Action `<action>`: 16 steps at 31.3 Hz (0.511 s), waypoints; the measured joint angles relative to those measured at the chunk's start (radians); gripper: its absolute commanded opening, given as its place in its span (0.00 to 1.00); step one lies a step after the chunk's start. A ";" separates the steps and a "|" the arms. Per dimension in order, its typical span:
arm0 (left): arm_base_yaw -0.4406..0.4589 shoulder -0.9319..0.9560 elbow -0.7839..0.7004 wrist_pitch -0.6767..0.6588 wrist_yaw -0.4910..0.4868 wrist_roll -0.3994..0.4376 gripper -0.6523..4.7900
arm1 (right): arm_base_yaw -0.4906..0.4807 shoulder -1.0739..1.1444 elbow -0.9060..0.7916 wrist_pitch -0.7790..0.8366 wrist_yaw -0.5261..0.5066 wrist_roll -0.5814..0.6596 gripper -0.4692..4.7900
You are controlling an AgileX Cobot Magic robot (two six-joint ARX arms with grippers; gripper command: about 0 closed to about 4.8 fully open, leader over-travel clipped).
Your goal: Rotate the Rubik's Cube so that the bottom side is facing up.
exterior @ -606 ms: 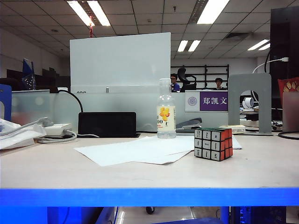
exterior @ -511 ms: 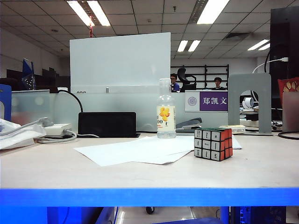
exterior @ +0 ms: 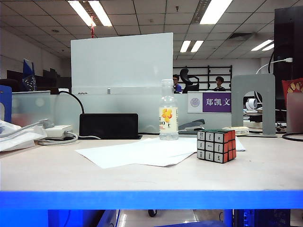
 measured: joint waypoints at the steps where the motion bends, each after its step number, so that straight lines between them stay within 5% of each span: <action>1: 0.000 0.000 0.000 0.006 0.037 -0.017 0.12 | 0.000 0.000 0.000 0.007 -0.005 0.009 0.09; 5: 0.000 0.000 0.014 0.019 0.157 -0.076 0.12 | 0.000 0.000 0.000 0.014 -0.061 0.029 0.09; 16: 0.000 0.134 0.096 0.042 0.249 -0.107 0.19 | 0.002 0.000 0.000 0.016 -0.101 0.043 0.09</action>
